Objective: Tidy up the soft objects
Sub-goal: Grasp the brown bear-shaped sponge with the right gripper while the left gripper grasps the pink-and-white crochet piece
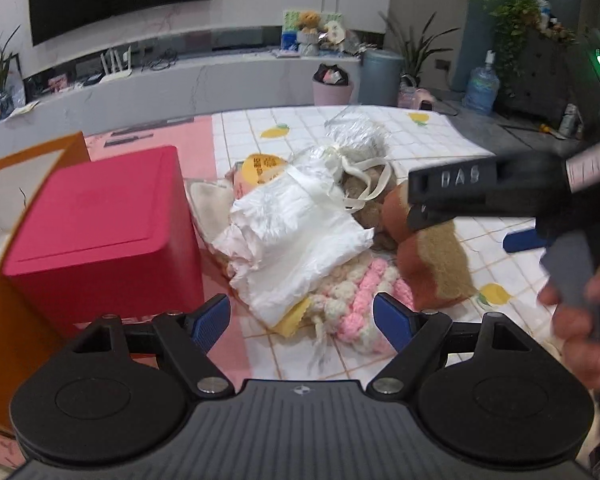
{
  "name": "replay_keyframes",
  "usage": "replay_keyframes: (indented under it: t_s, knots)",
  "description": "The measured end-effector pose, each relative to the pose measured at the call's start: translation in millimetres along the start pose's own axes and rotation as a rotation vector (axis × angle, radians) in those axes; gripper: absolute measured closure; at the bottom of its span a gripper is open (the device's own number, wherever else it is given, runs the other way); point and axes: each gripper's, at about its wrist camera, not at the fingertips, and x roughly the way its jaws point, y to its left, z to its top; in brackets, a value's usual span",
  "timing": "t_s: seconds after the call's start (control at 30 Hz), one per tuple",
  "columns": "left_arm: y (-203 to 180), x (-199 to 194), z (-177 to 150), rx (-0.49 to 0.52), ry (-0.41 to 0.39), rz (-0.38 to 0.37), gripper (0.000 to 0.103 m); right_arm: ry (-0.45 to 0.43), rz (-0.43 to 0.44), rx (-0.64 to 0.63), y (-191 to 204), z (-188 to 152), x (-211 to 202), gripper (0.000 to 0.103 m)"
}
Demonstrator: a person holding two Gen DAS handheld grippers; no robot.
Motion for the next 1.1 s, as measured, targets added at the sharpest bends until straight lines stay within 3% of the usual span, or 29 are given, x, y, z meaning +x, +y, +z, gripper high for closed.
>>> replay_keyframes:
  t_s: [0.1, 0.27, 0.37, 0.47, 0.53, 0.67, 0.73, 0.9, 1.03, 1.1]
  knots:
    - [-1.5, 17.4, -0.7, -0.052, 0.025, 0.013, 0.008, 0.042, 0.025, 0.029, -7.2, -1.2, 23.7, 0.003]
    - [-7.2, 35.8, -7.8, -0.070, 0.060, 0.054, 0.008, 0.017, 0.027, -0.025, -7.0, 3.6, 41.6, 0.003]
    - [-12.6, 39.4, -9.4, -0.054, 0.058, 0.078, 0.008, 0.096, 0.052, -0.020, -10.7, 4.7, 61.6, 0.004]
    - [-16.2, 39.9, -9.0, -0.055, 0.059, 0.084, 0.008, 0.088, 0.020, -0.056, -11.0, 4.9, 64.5, 0.011]
    - [-19.5, 40.6, -7.9, -0.050, 0.055, 0.092, 0.008, 0.092, 0.018, -0.044, -14.5, 6.7, 60.3, 0.027]
    - [-22.3, 39.7, -6.2, -0.047, 0.057, 0.106, 0.008, 0.122, 0.025, -0.073, -17.0, 3.8, 57.5, 0.029]
    - [-22.7, 38.0, -5.2, -0.043, 0.057, 0.103, 0.008, 0.134, -0.032, -0.087, -18.6, 2.2, 54.4, 0.030]
    - [-22.5, 37.6, -1.2, -0.033, 0.056, 0.085, 0.008, 0.090, -0.280, -0.189, -24.9, -4.4, 42.0, 0.029]
    - [-32.7, 47.7, 1.1, -0.040, 0.091, 0.087, 0.008, 0.103, -0.257, -0.089, -43.3, 0.1, 40.9, 0.029]
    - [-41.7, 53.9, 3.0, -0.017, 0.105, 0.098, 0.008, 0.082, -0.294, -0.103, -41.9, 1.7, 40.3, 0.029]
